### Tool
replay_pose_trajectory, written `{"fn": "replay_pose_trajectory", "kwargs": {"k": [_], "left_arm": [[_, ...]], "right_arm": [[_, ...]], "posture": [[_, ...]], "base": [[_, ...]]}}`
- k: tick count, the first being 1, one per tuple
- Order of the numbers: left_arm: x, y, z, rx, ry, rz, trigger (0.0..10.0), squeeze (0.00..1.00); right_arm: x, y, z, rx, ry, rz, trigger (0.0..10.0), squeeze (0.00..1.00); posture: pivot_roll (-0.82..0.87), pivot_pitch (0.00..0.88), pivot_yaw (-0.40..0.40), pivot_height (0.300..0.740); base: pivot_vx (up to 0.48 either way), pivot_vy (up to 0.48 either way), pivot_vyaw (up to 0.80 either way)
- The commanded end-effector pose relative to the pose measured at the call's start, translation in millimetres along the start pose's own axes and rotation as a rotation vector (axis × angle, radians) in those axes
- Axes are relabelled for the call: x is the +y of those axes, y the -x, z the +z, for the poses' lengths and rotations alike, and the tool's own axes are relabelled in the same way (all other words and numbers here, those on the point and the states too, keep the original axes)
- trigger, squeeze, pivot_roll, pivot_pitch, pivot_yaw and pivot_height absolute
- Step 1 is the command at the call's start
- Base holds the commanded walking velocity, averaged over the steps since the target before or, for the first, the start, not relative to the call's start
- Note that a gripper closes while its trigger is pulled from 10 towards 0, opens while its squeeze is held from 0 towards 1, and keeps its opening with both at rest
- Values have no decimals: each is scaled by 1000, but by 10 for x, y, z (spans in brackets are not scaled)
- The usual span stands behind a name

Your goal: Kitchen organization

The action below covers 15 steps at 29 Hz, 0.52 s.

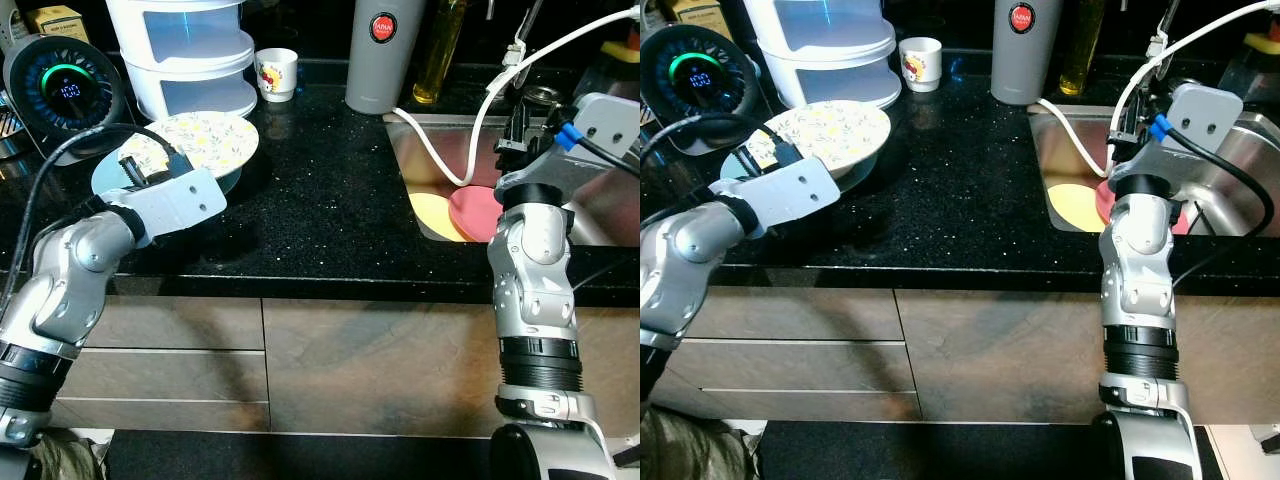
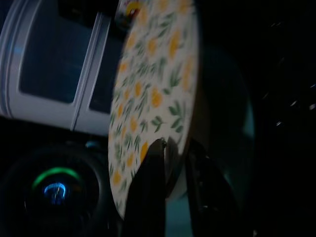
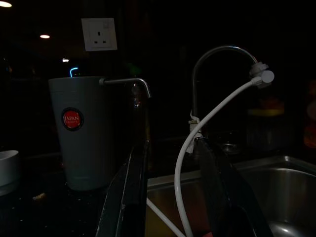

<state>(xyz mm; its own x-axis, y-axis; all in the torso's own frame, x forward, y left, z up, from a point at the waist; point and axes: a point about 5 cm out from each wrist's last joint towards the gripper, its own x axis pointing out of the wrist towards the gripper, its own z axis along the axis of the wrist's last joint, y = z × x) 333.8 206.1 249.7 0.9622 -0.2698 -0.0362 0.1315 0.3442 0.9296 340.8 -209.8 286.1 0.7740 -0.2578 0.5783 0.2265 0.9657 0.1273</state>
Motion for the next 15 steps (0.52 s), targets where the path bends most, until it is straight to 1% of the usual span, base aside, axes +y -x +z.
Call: {"fn": "replay_pose_trajectory", "kwargs": {"k": [1, 4, 7, 8, 11, 12, 13, 15], "left_arm": [[-2, -25, 119, -76, -4, -4, 0, 0], [22, -45, 205, -125, 16, 7, 0, 0], [78, -85, 366, -214, 14, 42, 0, 0], [78, -85, 366, -214, 14, 42, 0, 0], [142, -213, 652, -350, -20, 96, 0, 0], [145, -249, 717, -379, -26, 102, 0, 0], [145, -249, 717, -379, -26, 102, 0, 0], [81, -404, 956, -461, -79, 91, 0, 0]], "right_arm": [[-43, -4, 52, -23, 1, -10, 10000, 0], [-55, -5, 51, -23, 4, -14, 10000, 0], [-64, -1, 58, -26, 6, -17, 10000, 0], [-64, -1, 58, -26, 6, -17, 10000, 0], [-68, 0, 67, -31, 7, -23, 10000, 0], [-68, 0, 69, -32, 7, -24, 10000, 0], [-68, 0, 69, -32, 7, -24, 10000, 0], [-61, 2, 75, -35, 8, -26, 10000, 0]], "posture": [[143, 65, -22, 740], [111, 55, -9, 740], [105, 51, -4, 740], [105, 51, -4, 740], [98, 44, 1, 740], [98, 44, 1, 740], [98, 44, 1, 740], [81, 42, 13, 740]], "base": [[0, 0, 0], [0, 0, 0], [0, 0, 0], [0, 0, 0], [0, 0, 0], [0, 0, 0], [0, 0, 0], [0, 0, 0]]}}
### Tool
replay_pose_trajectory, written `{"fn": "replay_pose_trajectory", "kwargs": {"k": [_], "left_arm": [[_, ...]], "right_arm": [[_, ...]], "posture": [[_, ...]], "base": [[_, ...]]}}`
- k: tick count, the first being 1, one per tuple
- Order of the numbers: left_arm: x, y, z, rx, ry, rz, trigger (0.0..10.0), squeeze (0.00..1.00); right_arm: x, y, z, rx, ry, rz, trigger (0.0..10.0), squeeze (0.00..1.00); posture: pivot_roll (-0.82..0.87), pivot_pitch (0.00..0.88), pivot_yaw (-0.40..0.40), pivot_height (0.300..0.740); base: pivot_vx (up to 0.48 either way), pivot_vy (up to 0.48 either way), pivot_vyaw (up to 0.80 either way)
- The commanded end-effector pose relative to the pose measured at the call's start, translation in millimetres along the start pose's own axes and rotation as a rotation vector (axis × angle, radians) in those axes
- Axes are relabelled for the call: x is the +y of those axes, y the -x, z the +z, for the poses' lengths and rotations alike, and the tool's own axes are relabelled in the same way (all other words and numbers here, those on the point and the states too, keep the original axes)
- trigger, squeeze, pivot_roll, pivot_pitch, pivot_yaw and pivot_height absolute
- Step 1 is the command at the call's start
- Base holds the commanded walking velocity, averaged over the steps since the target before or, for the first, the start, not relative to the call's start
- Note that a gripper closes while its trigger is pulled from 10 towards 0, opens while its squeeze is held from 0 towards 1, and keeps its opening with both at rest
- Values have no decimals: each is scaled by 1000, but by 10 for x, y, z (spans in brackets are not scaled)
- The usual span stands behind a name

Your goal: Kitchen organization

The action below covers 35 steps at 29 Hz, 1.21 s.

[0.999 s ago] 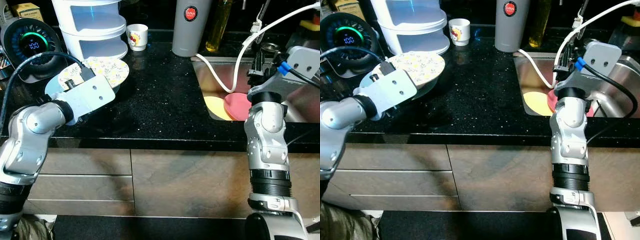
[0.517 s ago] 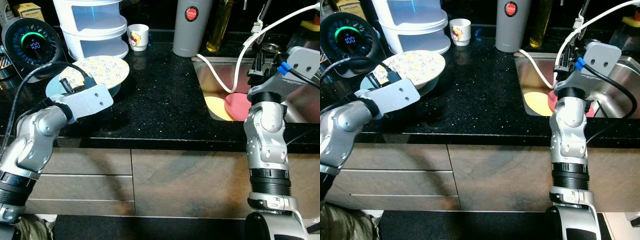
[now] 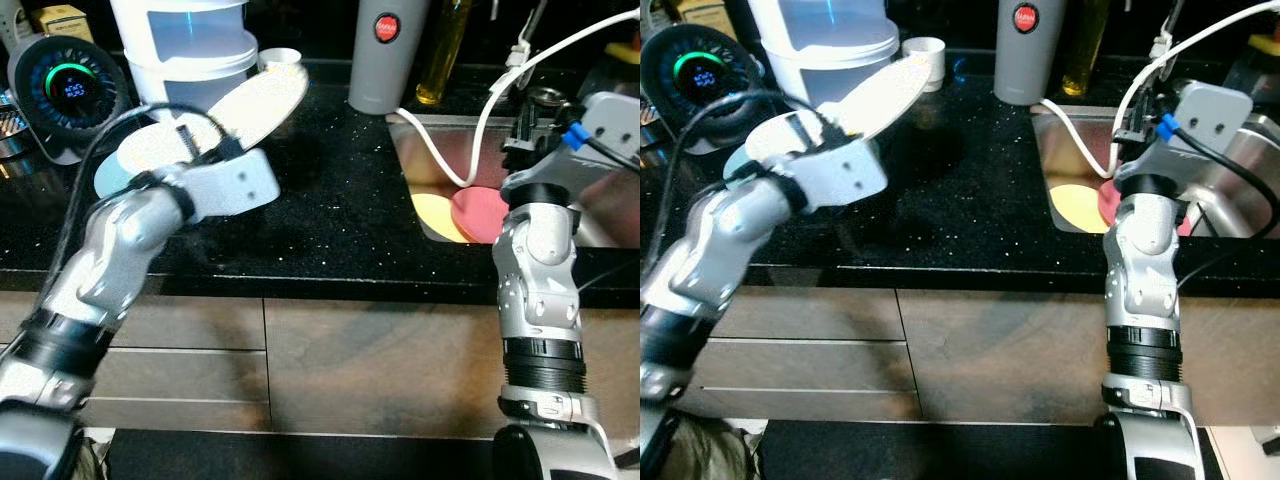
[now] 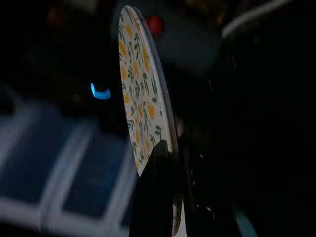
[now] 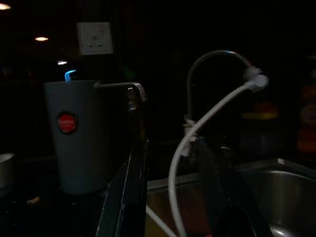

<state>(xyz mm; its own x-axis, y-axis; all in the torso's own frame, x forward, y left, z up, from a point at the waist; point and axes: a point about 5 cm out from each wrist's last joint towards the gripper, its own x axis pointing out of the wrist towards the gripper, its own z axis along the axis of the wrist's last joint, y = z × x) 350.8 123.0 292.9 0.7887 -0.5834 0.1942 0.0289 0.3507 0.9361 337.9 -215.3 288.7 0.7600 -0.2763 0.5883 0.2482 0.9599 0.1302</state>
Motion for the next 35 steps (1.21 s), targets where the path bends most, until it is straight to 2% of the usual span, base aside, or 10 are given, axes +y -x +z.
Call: {"fn": "replay_pose_trajectory", "kwargs": {"k": [1, 3, 5, 18, 20, 24, 25, 27, 28, 35], "left_arm": [[-125, -214, 179, -95, -60, -29, 3451, 0], [-235, -434, 322, -156, -75, -69, 8078, 0], [-343, -566, 369, -175, -105, -124, 10000, 0], [-943, -831, 616, -309, -498, -435, 10000, 0], [-958, -842, 687, -360, -513, -412, 10000, 1000], [-888, -881, 760, -400, -490, -298, 10000, 1000], [-833, -897, 767, -399, -481, -242, 10000, 475], [-796, -908, 770, -398, -476, -207, 10000, 475], [-759, -918, 764, -393, -471, -176, 10000, 0], [-359, -850, 433, -266, -330, 3, 10000, 0]], "right_arm": [[-12, 11, 49, -24, -1, -10, 10000, 0], [-30, 21, 71, -31, 5, -20, 10000, 0], [-61, 35, 91, -39, 18, -35, 10000, 0], [-455, 185, 254, -79, 117, -174, 10000, 0], [-467, 200, 255, -77, 119, -180, 10000, 0], [-442, 197, 246, -71, 114, -174, 10000, 0], [-424, 190, 244, -70, 110, -169, 10000, 0], [-413, 186, 244, -69, 108, -166, 10000, 0], [-406, 184, 244, -67, 106, -163, 10000, 0], [-328, 152, 214, -47, 87, -130, 10000, 0]], "posture": [[72, 42, 24, 740], [58, 46, 36, 740], [33, 51, 55, 740], [-62, 63, 129, 740], [-62, 63, 127, 740], [-55, 63, 119, 740], [-52, 63, 113, 740], [-52, 63, 113, 740], [-44, 63, 103, 740], [-9, 66, 72, 740]], "base": [[0, 0, 0], [0, 0, 0], [0, 0, 0], [0, 0, 0], [0, 0, 0], [0, 0, 0], [0, 0, 0], [0, 0, 0], [0, 0, 0], [0, 0, 0]]}}
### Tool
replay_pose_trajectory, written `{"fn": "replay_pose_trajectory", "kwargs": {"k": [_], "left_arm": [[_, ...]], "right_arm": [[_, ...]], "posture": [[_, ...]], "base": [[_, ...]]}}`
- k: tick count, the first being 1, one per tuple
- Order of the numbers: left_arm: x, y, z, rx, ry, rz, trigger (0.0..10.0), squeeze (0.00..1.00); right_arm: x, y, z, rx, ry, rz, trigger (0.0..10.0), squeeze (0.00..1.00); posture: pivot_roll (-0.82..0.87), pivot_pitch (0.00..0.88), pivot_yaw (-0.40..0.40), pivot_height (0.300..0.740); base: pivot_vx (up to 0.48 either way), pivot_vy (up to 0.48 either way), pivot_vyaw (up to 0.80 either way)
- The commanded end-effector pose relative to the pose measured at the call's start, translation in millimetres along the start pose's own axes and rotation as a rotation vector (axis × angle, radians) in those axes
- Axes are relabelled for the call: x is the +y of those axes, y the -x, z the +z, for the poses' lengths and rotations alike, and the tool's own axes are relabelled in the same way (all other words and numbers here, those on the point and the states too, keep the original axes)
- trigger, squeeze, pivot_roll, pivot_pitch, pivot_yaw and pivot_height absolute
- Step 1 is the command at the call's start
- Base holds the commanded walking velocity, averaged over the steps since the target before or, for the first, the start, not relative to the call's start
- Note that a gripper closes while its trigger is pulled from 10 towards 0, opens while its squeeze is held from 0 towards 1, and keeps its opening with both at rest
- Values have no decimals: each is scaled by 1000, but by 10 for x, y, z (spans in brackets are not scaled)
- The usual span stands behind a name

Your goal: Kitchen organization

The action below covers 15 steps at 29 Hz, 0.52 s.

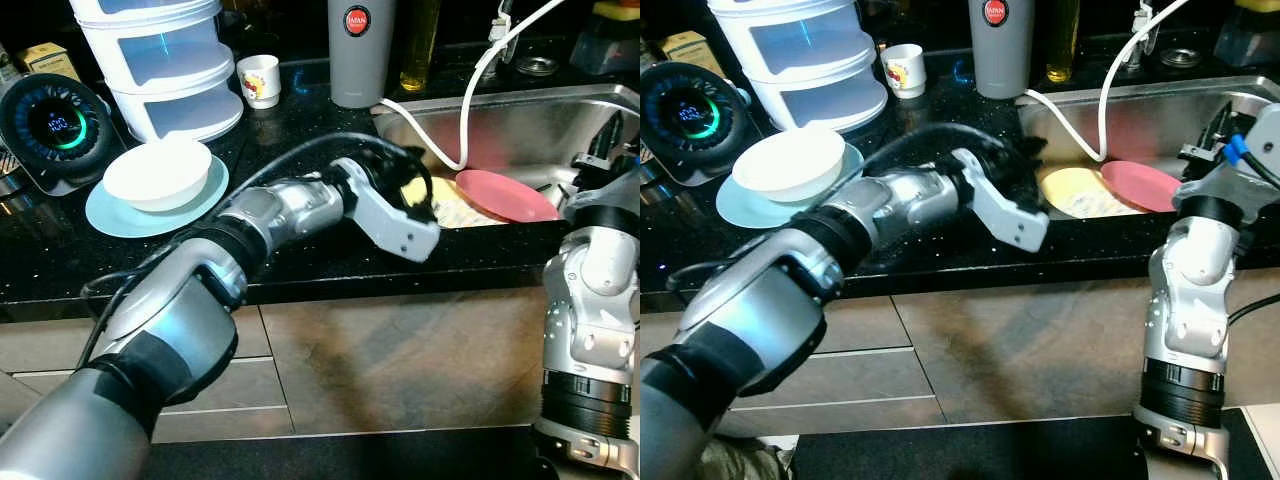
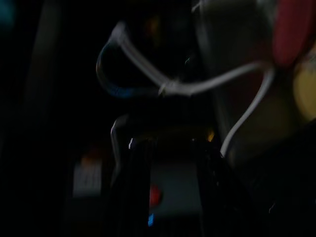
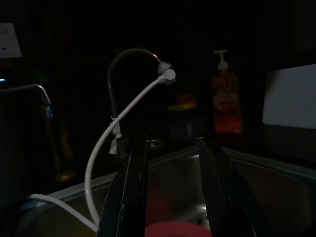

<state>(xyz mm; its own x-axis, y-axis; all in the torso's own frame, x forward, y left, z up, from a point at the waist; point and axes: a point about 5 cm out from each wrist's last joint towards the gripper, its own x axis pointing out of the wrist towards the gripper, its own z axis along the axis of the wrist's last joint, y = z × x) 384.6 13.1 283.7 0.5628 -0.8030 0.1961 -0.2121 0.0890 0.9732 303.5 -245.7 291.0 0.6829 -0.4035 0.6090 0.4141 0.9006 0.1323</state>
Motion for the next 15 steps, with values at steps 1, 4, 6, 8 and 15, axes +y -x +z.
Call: {"fn": "replay_pose_trajectory", "kwargs": {"k": [1, 4, 6, 8, 15], "left_arm": [[69, 158, -238, 93, 46, 44, 10000, 0], [99, 367, -468, 193, 163, 86, 10000, 0], [114, 451, -579, 267, 241, 117, 10000, 0], [119, 520, -668, 332, 319, 149, 10000, 0], [182, 1141, -953, 518, 1023, 221, 10000, 0]], "right_arm": [[62, -10, -3, 8, -22, 18, 10000, 0], [134, -27, -38, 21, -38, 41, 10000, 0], [165, -33, -43, 22, -45, 50, 10000, 0], [184, -38, -46, 23, -49, 56, 10000, 0], [237, -50, -69, 38, -58, 103, 10000, 0]], "posture": [[5, 68, 60, 740], [29, 70, 46, 740], [38, 68, 41, 740], [40, 69, 39, 740], [65, 78, 20, 740]], "base": [[0, 0, 0], [0, 0, 0], [0, 0, 0], [0, 0, 0], [0, 0, 0]]}}
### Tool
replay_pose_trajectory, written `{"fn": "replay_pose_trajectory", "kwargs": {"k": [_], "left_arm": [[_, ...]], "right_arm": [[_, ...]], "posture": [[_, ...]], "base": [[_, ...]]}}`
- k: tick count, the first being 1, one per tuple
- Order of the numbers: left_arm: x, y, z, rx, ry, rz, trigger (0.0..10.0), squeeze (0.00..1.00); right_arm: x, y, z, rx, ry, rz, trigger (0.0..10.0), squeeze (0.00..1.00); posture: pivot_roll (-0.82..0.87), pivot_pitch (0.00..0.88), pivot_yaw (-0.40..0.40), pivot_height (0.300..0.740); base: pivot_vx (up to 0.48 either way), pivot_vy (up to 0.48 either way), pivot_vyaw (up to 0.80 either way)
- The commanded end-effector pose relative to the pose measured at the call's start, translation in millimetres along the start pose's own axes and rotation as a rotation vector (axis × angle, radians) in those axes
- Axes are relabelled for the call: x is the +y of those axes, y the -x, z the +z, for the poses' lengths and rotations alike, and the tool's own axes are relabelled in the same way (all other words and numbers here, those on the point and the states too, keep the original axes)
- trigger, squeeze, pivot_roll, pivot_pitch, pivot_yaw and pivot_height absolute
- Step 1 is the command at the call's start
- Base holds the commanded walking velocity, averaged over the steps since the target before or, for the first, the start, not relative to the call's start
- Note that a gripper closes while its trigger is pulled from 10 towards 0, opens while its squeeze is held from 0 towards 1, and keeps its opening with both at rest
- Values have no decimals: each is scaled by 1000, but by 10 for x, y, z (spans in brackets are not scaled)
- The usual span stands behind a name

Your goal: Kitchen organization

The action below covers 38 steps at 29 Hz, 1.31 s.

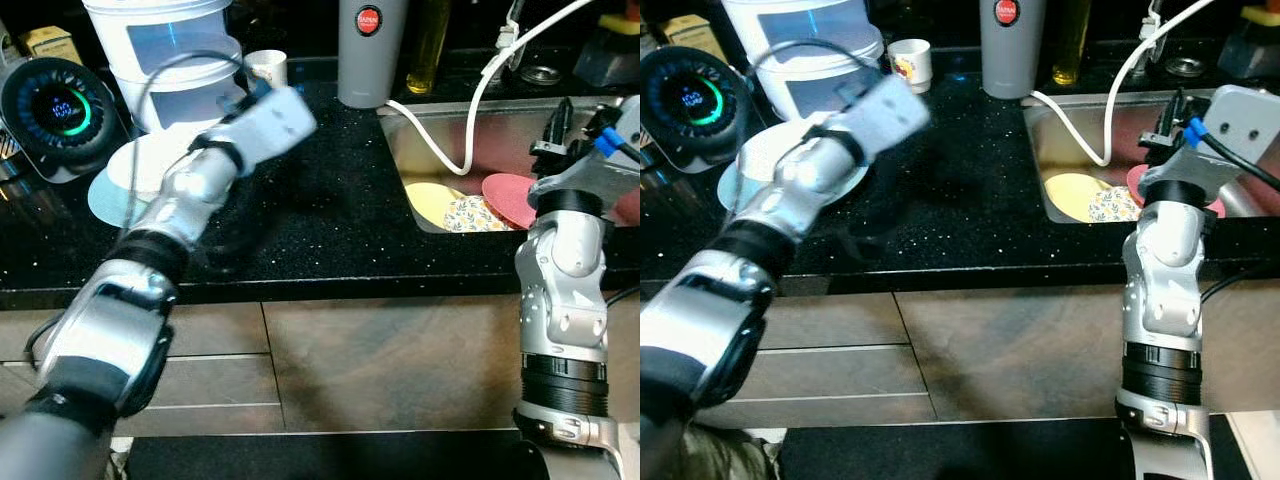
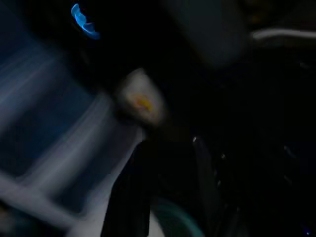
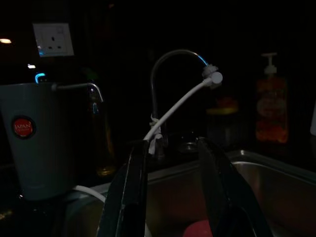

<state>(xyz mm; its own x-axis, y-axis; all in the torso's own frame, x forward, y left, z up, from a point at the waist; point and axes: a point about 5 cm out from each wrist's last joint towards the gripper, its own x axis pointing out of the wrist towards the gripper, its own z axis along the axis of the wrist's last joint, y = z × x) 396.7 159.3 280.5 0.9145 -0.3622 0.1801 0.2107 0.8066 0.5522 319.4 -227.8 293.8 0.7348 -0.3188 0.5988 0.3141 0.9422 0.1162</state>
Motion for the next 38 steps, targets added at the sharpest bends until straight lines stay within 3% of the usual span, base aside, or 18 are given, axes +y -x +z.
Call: {"fn": "replay_pose_trajectory", "kwargs": {"k": [1, 4, 7, 9, 10, 11, 13, 15, 17, 20, 21, 22, 24, 25, 26, 32, 38], "left_arm": [[105, 84, 92, -11, 76, -50, 10000, 0], [271, 275, 72, 17, 135, -52, 10000, 0], [318, 347, 53, 24, 153, -44, 10000, 0], [337, 406, 60, 20, 208, -11, 10000, 0], [378, 433, 72, 7, 228, 21, 10000, 176], [430, 474, 86, 18, 262, 59, 10000, 282], [528, 520, 86, 43, 318, 132, 10000, 282], [773, 594, -57, 125, 479, 340, 10000, 0], [934, 685, -205, 200, 608, 500, 10000, 0], [1008, 753, -263, 219, 663, 568, 10000, 0], [1055, 810, -306, 215, 736, 623, 10000, 0], [1067, 843, -374, 224, 806, 664, 10000, 0], [1067, 868, -418, 234, 853, 689, 10000, 0], [1046, 889, -491, 243, 934, 709, 10000, 0], [976, 934, -631, 263, 1086, 742, 10000, 0], [898, 990, -827, 316, 1229, 799, 10000, 0], [830, 997, -920, 343, 1269, 812, 10000, 0]], "right_arm": [[9, 1, -30, 12, -6, 10, 10000, 0], [55, -14, -57, 19, -19, 23, 10000, 0], [83, -20, -66, 21, -26, 29, 10000, 0], [100, -26, -72, 22, -30, 35, 10000, 0], [101, -28, -74, 22, -31, 37, 10000, 0], [101, -30, -76, 22, -31, 39, 10000, 0], [95, -33, -78, 23, -31, 40, 10000, 0], [93, -34, -83, 24, -32, 42, 10000, 0], [99, -35, -90, 25, -33, 44, 10000, 0], [105, -37, -95, 25, -34, 46, 10000, 0], [109, -40, -98, 24, -35, 48, 10000, 0], [109, -41, -99, 23, -35, 49, 10000, 0], [108, -42, -100, 23, -35, 50, 10000, 0], [108, -42, -101, 23, -35, 50, 10000, 0], [113, -43, -101, 22, -35, 54, 10000, 0], [118, -55, -96, 18, -35, 61, 10000, 0], [125, -69, -79, 12, -34, 67, 10000, 0]], "posture": [[76, 81, 16, 740], [86, 81, 13, 740], [96, 81, 9, 740], [98, 81, 8, 740], [100, 81, 7, 740], [100, 81, 7, 740], [102, 80, 6, 740], [104, 79, 5, 740], [106, 76, 5, 740], [104, 74, 4, 740], [104, 74, 4, 740], [105, 71, 3, 740], [105, 71, 3, 740], [104, 68, 2, 740], [102, 65, -1, 740], [95, 58, -11, 740], [89, 61, -15, 740]], "base": [[0, 0, 0], [0, 0, 0], [0, 0, 0], [0, 0, 0], [0, 0, 0], [0, 0, 0], [0, 0, 0], [0, 0, 0], [0, 0, 0], [0, 0, 0], [0, 0, 0], [0, 0, 0], [0, 0, 0], [0, 0, 0], [0, 0, 0], [0, 0, 0], [0, 0, 0]]}}
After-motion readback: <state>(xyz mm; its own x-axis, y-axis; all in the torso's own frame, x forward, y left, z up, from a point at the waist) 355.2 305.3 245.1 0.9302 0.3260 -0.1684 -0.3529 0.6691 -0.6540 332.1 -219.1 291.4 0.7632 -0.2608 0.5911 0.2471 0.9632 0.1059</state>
